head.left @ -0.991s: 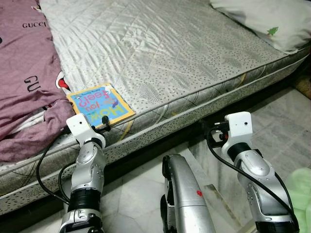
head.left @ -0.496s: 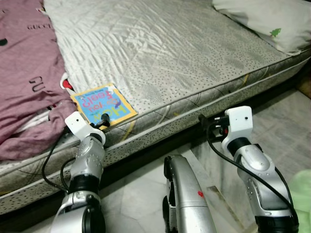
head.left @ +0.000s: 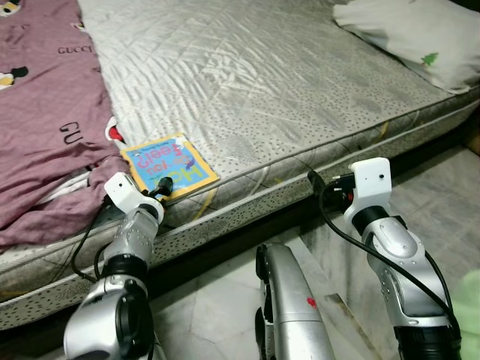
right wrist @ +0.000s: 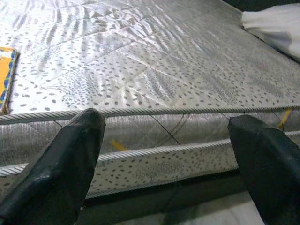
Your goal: Clean up the room
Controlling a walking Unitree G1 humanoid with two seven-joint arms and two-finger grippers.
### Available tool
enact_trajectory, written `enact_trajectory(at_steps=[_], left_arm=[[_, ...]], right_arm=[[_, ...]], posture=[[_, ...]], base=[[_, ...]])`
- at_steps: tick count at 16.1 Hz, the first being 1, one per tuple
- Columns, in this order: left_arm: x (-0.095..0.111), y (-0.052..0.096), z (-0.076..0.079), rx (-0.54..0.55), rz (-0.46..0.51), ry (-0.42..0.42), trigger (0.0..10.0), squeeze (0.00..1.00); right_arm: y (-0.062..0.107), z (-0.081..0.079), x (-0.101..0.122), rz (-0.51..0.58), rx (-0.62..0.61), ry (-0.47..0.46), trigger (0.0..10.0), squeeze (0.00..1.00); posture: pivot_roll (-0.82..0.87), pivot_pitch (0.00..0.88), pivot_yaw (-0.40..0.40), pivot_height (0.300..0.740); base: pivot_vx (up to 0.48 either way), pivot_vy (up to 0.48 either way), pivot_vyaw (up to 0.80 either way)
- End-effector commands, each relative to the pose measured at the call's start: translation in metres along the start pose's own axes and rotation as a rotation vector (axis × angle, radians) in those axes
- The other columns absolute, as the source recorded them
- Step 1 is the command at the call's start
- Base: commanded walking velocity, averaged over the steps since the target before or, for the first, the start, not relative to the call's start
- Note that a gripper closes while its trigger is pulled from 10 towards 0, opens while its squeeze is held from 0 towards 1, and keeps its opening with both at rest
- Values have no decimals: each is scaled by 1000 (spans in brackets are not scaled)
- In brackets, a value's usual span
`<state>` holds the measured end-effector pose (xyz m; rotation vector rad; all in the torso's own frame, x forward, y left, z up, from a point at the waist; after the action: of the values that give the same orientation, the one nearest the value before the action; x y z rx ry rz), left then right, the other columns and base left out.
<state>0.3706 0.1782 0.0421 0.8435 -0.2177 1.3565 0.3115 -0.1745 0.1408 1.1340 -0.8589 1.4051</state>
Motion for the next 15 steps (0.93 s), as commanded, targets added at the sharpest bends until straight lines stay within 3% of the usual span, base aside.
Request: enact_trajectory(at_steps=[1, 13, 15], left_arm=[[-38, 1, 5, -28, -163, 38, 0, 0], [-38, -1, 13, -90, -184, 73, 0, 0], [-34, -3, 24, -133, -167, 50, 0, 0]], right_arm=[[-3, 5, 1, 5, -8, 15, 10000, 0], [-9, 3, 7, 31, -7, 26, 10000, 0], [-11, 4, 8, 36, -13, 28, 10000, 0]], posture=[[-307, 34, -106, 470], [-317, 10, -97, 470], [-317, 3, -94, 470]], base=[[0, 0, 0], [0, 0, 0], [0, 0, 0]])
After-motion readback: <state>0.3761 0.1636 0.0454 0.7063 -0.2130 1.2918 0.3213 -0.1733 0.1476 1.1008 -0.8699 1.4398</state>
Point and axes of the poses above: a point about 5 cm out from each wrist's last joint towards the gripper, its own y axis pointing back from the gripper into the wrist, its own x axis along the axis of the wrist's last joint, z = x × y, the point moved 3 cm from there along -y, pointing out of the wrist towards the gripper, and after that the axes turned 7 degrees about y, right-handed, at the moved point
